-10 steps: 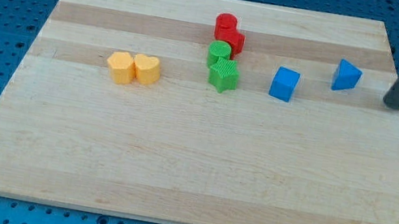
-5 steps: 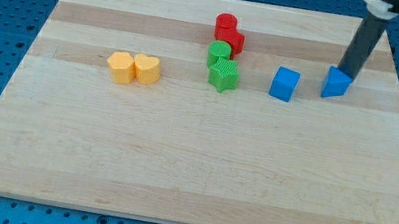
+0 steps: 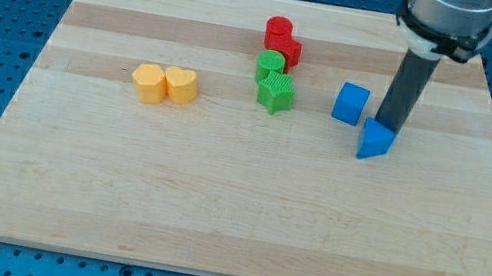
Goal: Slide the blue triangle to the yellow hexagon
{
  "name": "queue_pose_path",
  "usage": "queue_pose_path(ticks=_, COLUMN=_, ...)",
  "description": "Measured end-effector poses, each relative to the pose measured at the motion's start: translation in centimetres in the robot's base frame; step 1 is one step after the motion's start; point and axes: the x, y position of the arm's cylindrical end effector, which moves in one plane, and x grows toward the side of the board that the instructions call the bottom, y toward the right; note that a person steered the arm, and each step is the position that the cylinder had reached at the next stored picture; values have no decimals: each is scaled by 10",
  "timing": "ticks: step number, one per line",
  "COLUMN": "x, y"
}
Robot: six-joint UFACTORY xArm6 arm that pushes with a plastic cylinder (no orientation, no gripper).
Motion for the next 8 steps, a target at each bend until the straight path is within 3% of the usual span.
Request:
queue_pose_path(ticks=4, x=80, y=-15)
queue_pose_path(ticks=8, x=78, y=-125)
